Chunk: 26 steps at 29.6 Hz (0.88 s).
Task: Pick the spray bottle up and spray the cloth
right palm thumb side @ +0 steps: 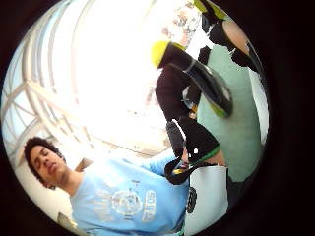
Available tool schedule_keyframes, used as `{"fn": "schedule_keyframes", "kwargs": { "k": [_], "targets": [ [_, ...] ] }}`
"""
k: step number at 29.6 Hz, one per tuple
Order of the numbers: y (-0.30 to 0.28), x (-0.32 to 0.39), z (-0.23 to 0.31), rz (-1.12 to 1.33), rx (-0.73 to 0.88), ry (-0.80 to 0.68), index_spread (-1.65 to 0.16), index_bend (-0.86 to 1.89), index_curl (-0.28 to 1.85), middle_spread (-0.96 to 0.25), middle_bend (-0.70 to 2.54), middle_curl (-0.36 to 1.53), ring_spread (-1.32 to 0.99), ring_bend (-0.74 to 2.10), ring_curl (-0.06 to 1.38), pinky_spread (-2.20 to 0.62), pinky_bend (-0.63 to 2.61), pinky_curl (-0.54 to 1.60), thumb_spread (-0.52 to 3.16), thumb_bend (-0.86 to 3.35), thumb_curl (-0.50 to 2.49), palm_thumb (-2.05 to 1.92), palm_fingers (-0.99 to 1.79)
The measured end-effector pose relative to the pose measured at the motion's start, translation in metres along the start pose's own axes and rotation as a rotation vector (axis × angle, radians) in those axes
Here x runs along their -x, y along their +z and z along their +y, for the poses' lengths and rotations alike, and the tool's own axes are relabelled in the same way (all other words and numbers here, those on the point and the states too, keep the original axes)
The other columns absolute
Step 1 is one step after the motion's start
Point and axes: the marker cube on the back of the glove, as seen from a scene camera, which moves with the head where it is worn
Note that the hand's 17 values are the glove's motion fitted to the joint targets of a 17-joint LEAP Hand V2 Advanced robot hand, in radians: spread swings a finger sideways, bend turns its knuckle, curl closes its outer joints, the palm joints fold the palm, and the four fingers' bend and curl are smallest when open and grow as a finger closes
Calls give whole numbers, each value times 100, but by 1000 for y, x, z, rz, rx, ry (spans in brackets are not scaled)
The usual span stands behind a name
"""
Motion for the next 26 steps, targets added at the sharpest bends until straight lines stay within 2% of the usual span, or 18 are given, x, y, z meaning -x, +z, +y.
{"fn": "schedule_keyframes", "kwargs": {
  "k": [5,13,19,26],
  "targets": [
    [-54,-25,85,207,-43,94,-31,12,31,-8,31,45,-6,36,35,17,22,31,103,-3,47,75,77],
    [-95,-58,168,367,-108,165,-31,15,31,-8,30,44,-5,32,34,19,18,30,105,-2,44,74,79],
    [-103,-74,191,422,-73,187,-32,16,32,-8,30,44,-5,30,34,19,16,29,107,-2,42,75,79],
    [-102,-78,191,448,-47,181,-32,16,33,-8,30,44,-5,27,34,20,16,29,109,-1,41,77,79]
  ]
}}
